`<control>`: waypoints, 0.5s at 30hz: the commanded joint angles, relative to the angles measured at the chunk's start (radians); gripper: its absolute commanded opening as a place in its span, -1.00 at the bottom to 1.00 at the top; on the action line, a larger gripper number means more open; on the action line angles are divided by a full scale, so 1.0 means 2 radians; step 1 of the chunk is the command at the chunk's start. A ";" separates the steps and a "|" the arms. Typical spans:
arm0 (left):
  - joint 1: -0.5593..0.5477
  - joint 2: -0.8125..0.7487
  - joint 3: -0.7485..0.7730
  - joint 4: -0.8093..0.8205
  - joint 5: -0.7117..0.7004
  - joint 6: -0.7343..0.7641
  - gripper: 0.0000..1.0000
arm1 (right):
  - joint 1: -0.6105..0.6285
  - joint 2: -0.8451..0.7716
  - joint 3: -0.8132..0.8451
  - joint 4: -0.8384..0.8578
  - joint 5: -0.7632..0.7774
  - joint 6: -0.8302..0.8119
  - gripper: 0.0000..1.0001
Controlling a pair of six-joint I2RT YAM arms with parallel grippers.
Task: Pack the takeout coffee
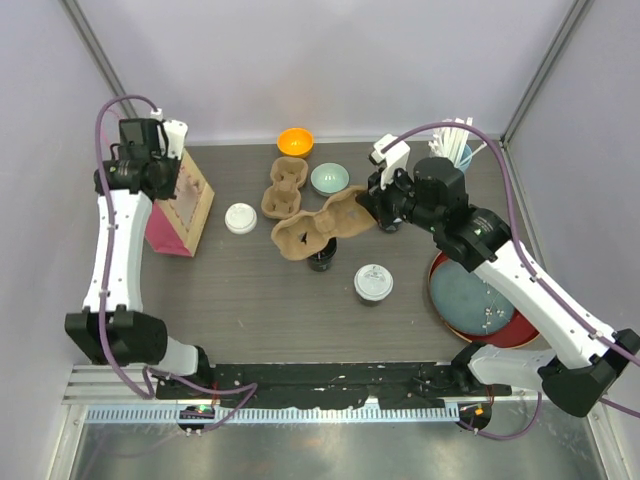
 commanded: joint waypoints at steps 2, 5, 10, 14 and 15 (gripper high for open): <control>0.002 -0.115 0.007 -0.024 0.007 0.065 -1.00 | -0.011 0.011 0.029 -0.005 0.011 0.010 -0.97; 0.003 -0.158 -0.014 -0.077 0.069 0.101 -1.00 | -0.020 0.014 0.035 -0.004 0.016 0.012 -0.97; 0.003 -0.199 0.043 -0.220 0.203 0.153 -1.00 | -0.035 0.022 0.058 -0.019 0.018 0.015 -0.97; 0.003 -0.221 0.081 -0.317 0.276 0.197 -1.00 | -0.037 0.019 0.079 -0.026 0.016 0.017 -0.97; 0.002 -0.222 0.083 -0.333 0.295 0.209 -1.00 | -0.037 0.018 0.081 -0.026 0.015 0.017 -0.97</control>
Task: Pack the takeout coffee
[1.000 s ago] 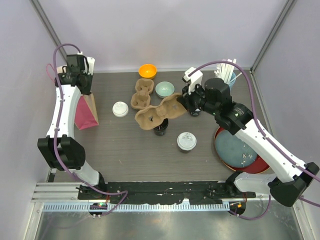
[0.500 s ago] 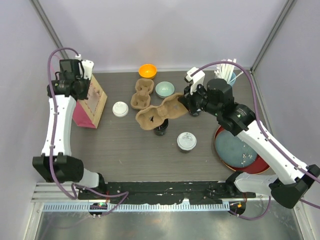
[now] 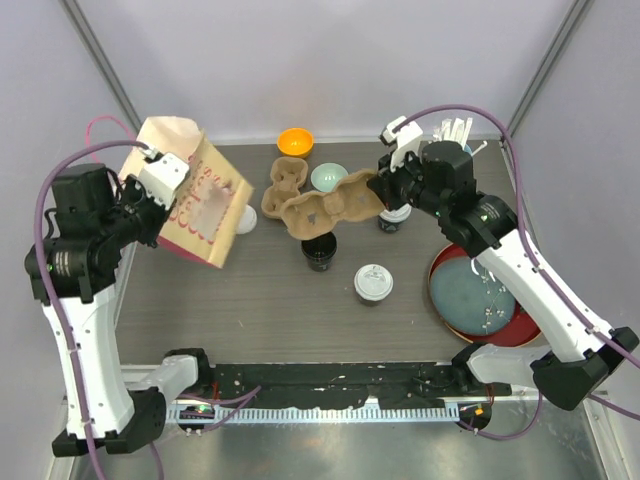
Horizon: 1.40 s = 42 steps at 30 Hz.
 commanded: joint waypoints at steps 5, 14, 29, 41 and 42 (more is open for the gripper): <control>-0.004 -0.043 -0.015 -0.176 0.197 0.093 -1.00 | -0.005 -0.008 0.048 0.004 0.009 0.012 -0.97; -0.095 -0.055 -0.074 -0.176 0.184 0.103 -1.00 | -0.018 0.002 0.077 -0.033 0.126 0.004 -0.98; -0.202 -0.064 -0.050 -0.177 0.157 0.083 -1.00 | -0.037 0.002 0.080 -0.052 0.177 -0.012 -0.97; -0.250 -0.079 -0.070 -0.176 0.253 0.025 -1.00 | -0.040 0.008 0.075 -0.061 0.172 -0.016 -0.98; -0.253 -0.082 -0.075 -0.176 0.247 0.026 -1.00 | -0.040 0.006 0.073 -0.062 0.172 -0.015 -0.97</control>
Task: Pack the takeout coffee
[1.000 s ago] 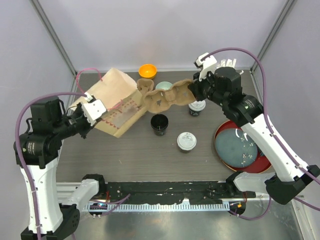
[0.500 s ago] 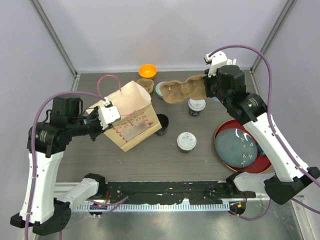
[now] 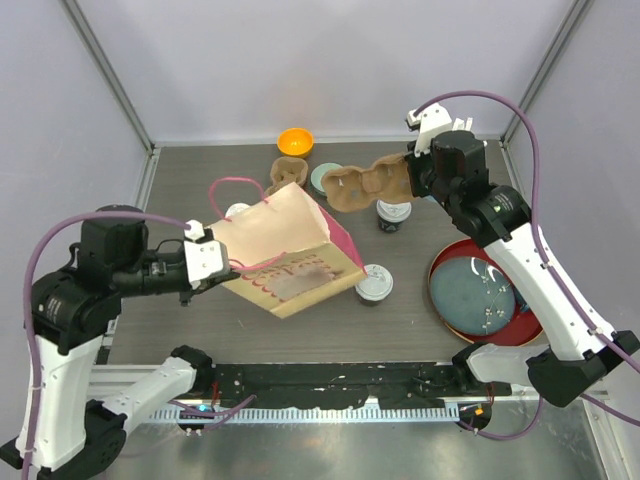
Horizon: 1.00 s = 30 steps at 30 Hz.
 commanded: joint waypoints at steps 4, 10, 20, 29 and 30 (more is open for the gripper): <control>-0.046 -0.005 -0.062 -0.151 0.018 -0.040 -0.99 | -0.002 -0.011 0.003 0.007 0.010 -0.006 -0.97; -0.073 -0.003 -0.094 -0.149 0.026 -0.059 -0.99 | -0.002 -0.013 -0.011 0.010 0.011 -0.004 -0.98; -0.074 0.006 -0.167 -0.121 -0.169 -0.021 -1.00 | -0.004 -0.009 -0.020 0.017 0.010 -0.004 -0.98; -0.074 -0.011 -0.233 -0.018 -0.197 -0.005 -1.00 | -0.008 -0.013 -0.036 0.022 0.008 -0.010 -0.98; -0.073 -0.009 -0.235 -0.009 -0.200 -0.002 -1.00 | -0.008 -0.013 -0.036 0.022 0.007 -0.010 -0.97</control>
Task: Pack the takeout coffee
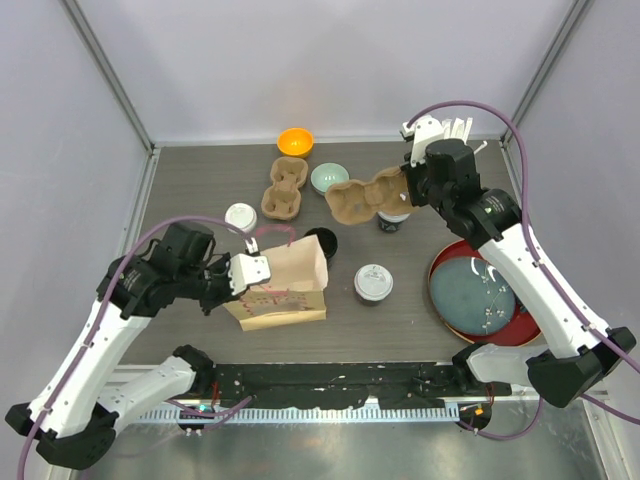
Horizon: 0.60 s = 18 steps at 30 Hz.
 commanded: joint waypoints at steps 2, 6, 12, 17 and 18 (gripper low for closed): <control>-0.001 -0.002 -0.021 -0.016 -0.032 0.018 -1.00 | -0.004 -0.013 0.003 0.026 0.005 -0.009 -0.97; -0.001 0.007 -0.020 0.020 -0.028 0.010 -1.00 | -0.006 -0.013 0.004 0.026 0.003 -0.009 -0.98; -0.002 0.024 0.013 0.028 0.000 0.008 -1.00 | -0.007 -0.017 0.008 0.024 -0.004 -0.005 -0.97; -0.002 0.040 0.038 0.002 0.025 0.011 -1.00 | -0.010 -0.013 0.022 0.009 -0.004 0.007 -0.98; -0.001 0.042 0.037 0.001 0.024 0.012 -1.00 | -0.010 -0.013 0.027 0.008 -0.004 0.009 -0.98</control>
